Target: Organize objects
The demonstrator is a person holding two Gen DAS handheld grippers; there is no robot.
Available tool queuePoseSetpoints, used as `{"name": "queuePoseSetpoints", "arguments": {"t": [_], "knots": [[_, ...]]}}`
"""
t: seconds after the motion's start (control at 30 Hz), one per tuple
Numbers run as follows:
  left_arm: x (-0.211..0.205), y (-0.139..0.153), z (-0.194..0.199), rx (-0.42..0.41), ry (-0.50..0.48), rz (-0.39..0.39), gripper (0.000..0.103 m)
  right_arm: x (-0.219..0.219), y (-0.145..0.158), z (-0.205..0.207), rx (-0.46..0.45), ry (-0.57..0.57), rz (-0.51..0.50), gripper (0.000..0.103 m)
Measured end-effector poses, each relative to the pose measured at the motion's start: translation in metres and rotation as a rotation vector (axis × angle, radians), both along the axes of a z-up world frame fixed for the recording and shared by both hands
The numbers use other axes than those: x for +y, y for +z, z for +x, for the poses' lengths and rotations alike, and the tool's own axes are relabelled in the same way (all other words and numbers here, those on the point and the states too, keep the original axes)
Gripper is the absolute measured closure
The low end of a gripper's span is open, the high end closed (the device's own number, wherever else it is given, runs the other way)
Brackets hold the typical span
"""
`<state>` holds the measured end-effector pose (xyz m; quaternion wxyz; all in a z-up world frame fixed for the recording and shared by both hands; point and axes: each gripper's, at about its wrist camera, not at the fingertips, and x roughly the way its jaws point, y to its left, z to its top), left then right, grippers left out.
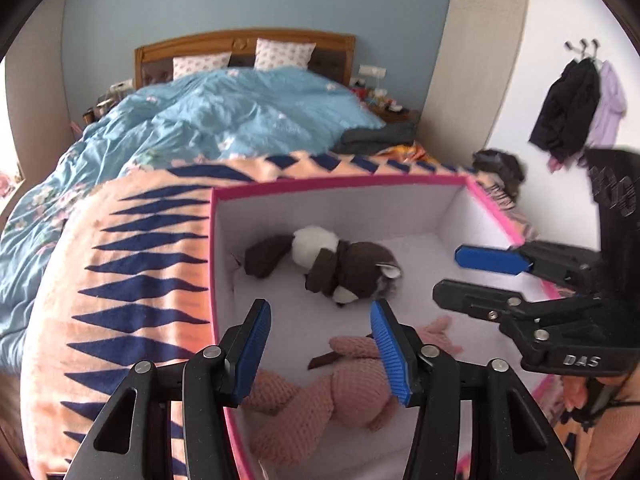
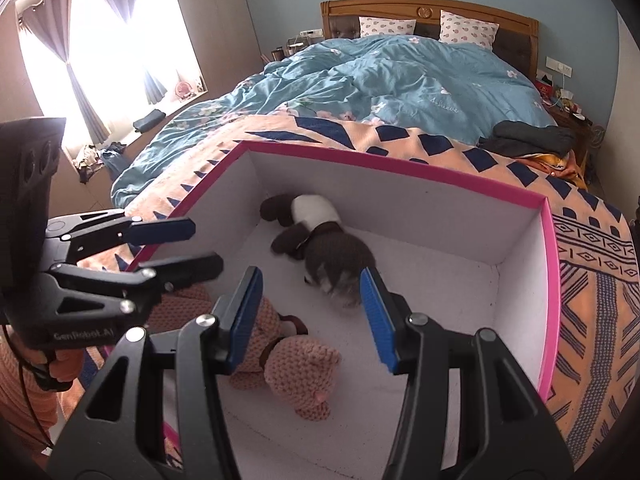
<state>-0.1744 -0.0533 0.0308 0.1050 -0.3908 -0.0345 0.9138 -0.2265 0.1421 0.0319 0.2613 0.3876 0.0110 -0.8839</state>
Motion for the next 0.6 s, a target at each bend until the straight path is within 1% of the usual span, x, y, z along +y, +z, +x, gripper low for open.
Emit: {"name": "queuePoseSetpoints", "arguments": {"t": [0.03,0.1,0.2,0.3,0.43,0.53,0.6], "knots": [[-0.003,0.006,0.010,0.023,-0.015,0.023,0.049,0.001,0.001,0.003,0.004,0.004,-0.004,0.050],[-0.004,0.017,0.027,0.064,-0.034,0.038,0.045,0.005,0.005,0.017,0.025,0.017,-0.020,0.050],[-0.001,0.032,0.060,0.140,-0.074,0.033,0.038,0.011,0.011,0.043,0.052,0.051,-0.058,0.050],[0.004,0.043,0.092,0.188,-0.115,0.027,0.036,0.016,0.016,0.075,0.082,0.086,-0.080,0.050],[0.007,0.045,0.130,0.208,-0.145,0.047,0.036,0.021,0.016,0.114,0.097,0.143,-0.113,0.050],[0.008,0.036,0.157,0.196,-0.168,0.070,0.034,0.020,0.010,0.141,0.085,0.196,-0.136,0.050],[0.009,0.029,0.170,0.189,-0.170,0.062,0.034,0.018,0.002,0.158,0.067,0.226,-0.141,0.050]]}}
